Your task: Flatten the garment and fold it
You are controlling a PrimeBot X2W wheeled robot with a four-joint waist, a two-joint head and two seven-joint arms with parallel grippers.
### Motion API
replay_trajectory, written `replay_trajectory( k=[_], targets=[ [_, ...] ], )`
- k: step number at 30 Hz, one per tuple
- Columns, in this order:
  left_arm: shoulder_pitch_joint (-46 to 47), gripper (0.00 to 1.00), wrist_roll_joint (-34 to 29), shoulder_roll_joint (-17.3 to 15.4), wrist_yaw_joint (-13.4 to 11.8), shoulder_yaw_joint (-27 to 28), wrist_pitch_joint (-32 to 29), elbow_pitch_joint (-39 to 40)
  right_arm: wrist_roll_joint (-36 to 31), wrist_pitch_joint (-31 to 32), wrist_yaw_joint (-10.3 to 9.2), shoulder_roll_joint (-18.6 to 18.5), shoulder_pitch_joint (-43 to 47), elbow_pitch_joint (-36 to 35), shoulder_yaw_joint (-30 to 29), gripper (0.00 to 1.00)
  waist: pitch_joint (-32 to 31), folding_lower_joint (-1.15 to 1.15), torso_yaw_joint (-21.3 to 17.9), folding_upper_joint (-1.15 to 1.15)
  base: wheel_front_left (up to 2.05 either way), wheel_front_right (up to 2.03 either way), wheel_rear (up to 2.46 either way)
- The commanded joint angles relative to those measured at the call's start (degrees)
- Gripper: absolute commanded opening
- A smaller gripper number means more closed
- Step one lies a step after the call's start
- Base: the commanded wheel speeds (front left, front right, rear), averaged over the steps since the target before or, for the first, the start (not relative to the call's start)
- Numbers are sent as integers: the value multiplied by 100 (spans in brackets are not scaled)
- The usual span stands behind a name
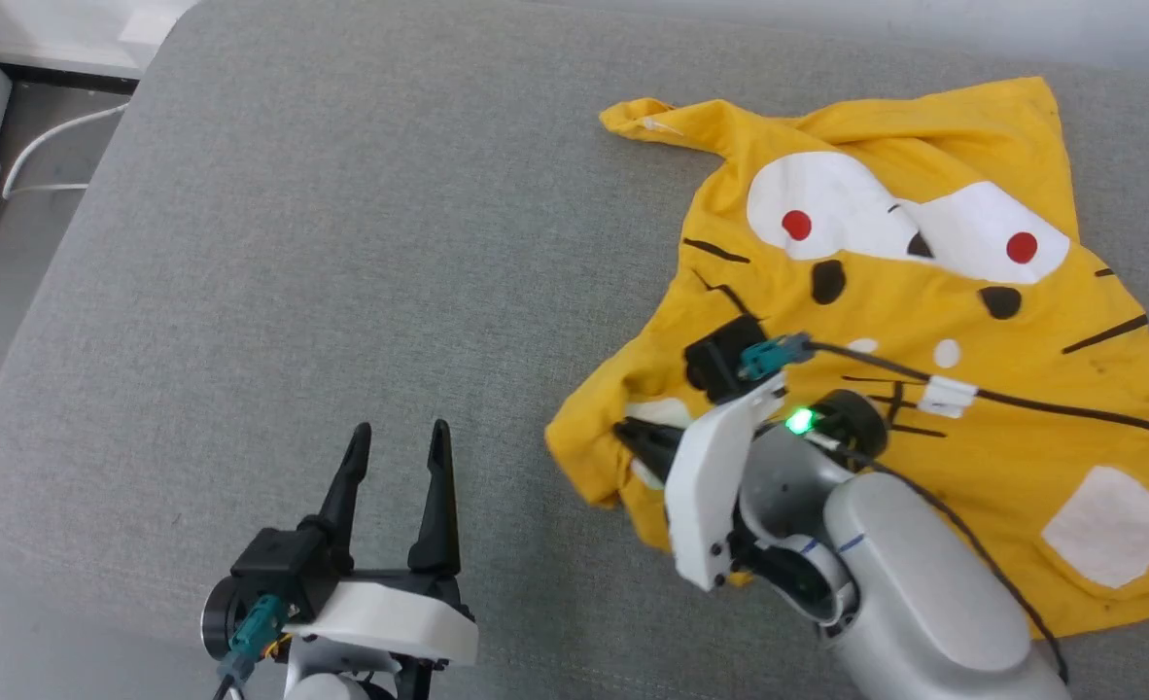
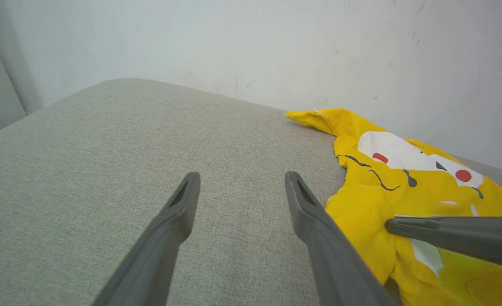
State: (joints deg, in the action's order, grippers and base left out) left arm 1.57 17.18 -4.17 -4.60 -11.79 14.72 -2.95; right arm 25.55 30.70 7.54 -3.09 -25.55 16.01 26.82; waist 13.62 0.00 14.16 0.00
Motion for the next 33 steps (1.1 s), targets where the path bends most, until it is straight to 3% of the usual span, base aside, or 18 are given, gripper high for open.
replay_trajectory(
  k=[1,4,5,6,11,17,24,33],
  targets=[
    [95,100,20,6,19,-9,23,-34,115,-122,-5,20,-128,60,189,0,12,0,1,0,0,0,0],
    [118,100,19,15,29,-41,24,-68,259,-311,-5,20,-164,372,369,0,7,0,20,0,0,0,0],
    [124,100,20,19,34,-56,25,-83,240,-359,-5,21,-179,523,403,33,5,0,27,0,0,0,0],
    [132,100,20,22,39,-72,25,-96,271,-435,-5,21,-191,647,415,99,6,0,35,0,0,0,0],
    [189,100,29,36,44,-110,26,-138,717,-810,-5,21,-346,864,479,100,-8,0,8,0,0,0,0],
    [103,100,-3,-66,-16,13,27,-43,980,-1065,-5,21,-605,412,295,100,-102,0,-279,0,0,0,0],
    [7,100,-25,-162,-62,58,23,89,141,-1373,-5,21,-228,-404,-928,100,-207,0,-597,0,0,0,0],
    [-216,100,42,-253,-8,118,19,336,-857,-2394,-5,21,1589,-2110,-3046,100,-274,0,-1040,0,0,0,0]
  ],
)
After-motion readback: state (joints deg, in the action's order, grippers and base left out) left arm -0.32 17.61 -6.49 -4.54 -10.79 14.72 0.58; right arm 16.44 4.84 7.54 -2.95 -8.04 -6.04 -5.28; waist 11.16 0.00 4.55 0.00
